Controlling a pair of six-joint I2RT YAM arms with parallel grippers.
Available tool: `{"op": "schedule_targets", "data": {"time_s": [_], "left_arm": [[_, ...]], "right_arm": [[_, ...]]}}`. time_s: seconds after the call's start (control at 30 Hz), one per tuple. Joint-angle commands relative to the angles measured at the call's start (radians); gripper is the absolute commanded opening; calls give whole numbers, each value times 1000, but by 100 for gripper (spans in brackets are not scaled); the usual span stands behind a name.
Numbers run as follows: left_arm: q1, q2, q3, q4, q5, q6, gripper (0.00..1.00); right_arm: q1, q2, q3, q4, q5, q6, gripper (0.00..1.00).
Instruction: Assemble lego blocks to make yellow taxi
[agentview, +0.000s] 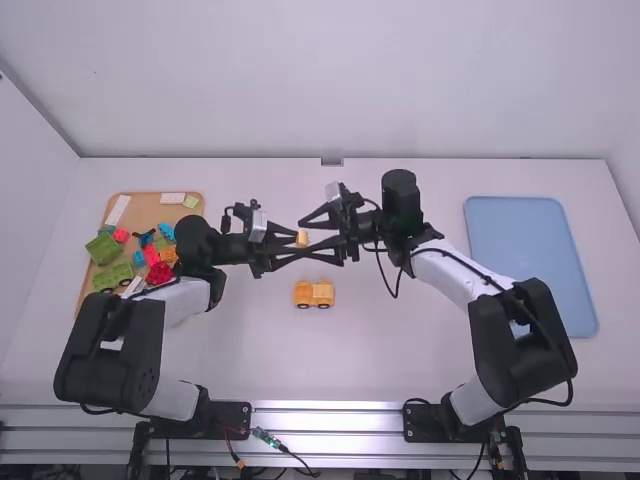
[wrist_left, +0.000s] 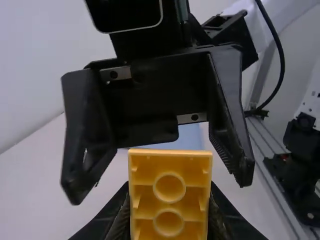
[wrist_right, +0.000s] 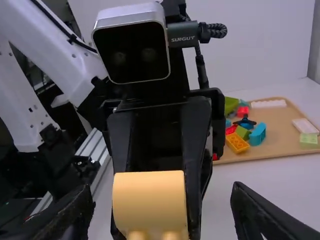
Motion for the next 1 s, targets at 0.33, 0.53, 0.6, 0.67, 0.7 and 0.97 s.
{"op": "schedule_targets", "data": {"time_s": [0.33,0.53,0.6,0.67,0.7,0.97], "left_arm": [[-5,4,17,5,-8,-17,2],[-3,4,17,6,-9,-14,4],[0,4,17,6,-9,-13,12],[-5,4,17,9,-8,-13,22],[-4,4,17,9,-9,-13,33],[6,4,17,5,3,-14,99]], "right_arm": [[15,-23,-8,6,14,3,41],[14,-23,-8,3,13,3,29],[14,-23,-8,3,11,3,27],[16,-23,-8,4,11,3,25],[16,-23,-8,3,12,3,25],[14,-23,-8,-1,40,-16,5]]}}
